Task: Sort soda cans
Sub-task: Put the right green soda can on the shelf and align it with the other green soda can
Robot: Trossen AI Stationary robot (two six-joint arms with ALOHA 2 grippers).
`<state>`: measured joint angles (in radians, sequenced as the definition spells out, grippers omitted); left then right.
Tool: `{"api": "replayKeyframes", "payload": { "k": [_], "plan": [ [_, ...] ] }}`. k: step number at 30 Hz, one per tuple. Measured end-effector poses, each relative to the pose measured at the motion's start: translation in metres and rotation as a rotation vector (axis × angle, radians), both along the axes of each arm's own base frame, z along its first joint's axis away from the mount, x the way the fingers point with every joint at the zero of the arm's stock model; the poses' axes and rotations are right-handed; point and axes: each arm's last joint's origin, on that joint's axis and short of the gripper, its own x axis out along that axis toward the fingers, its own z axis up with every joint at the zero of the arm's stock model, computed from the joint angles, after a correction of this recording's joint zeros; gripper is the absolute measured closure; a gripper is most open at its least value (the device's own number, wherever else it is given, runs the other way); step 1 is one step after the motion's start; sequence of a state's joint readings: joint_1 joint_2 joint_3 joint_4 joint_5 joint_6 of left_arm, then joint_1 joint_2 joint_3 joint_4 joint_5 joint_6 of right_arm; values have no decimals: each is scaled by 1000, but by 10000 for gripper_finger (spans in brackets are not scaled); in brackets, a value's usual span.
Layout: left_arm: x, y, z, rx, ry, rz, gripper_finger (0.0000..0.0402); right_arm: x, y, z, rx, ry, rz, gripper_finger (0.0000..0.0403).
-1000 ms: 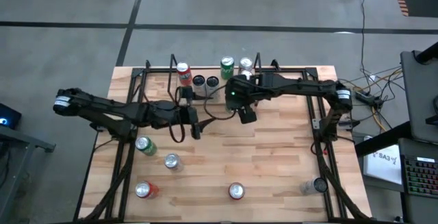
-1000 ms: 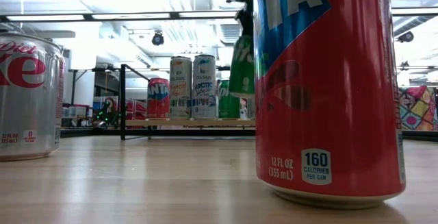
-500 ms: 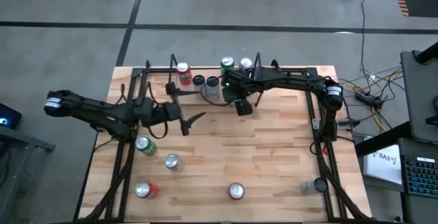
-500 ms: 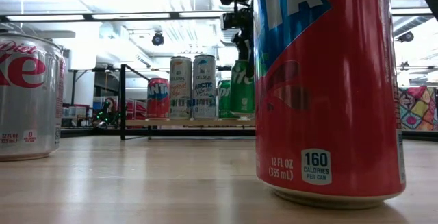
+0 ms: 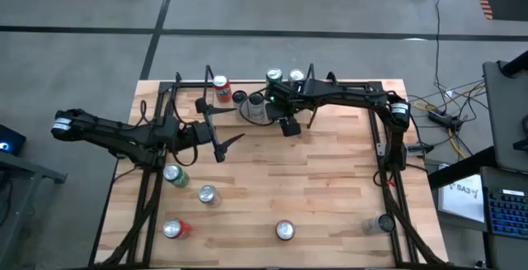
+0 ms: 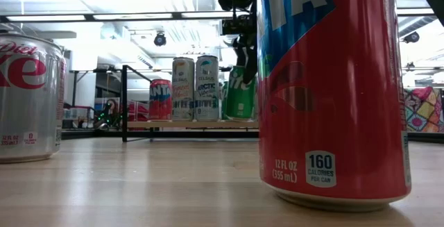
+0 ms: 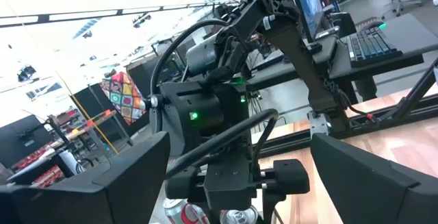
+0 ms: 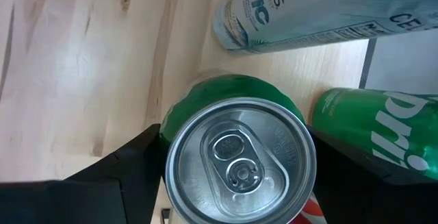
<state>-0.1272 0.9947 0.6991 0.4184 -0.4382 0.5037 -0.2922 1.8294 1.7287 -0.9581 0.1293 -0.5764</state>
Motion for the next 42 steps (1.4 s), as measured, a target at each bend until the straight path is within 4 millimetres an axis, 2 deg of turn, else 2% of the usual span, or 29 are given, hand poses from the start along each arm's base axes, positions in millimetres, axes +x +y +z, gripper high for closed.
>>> {"api": "replayKeyframes", "payload": {
  "k": [15,21,42],
  "plan": [
    [0,0,0,0,0,0,63,0,-4,-1,-10,1,6,118],
    [0,0,0,0,0,0,63,1,-5,-1,-8,-15,-6,86],
    [0,0,0,1,4,0,63,3,-5,0,-6,-38,-26,78]
  ]
}}
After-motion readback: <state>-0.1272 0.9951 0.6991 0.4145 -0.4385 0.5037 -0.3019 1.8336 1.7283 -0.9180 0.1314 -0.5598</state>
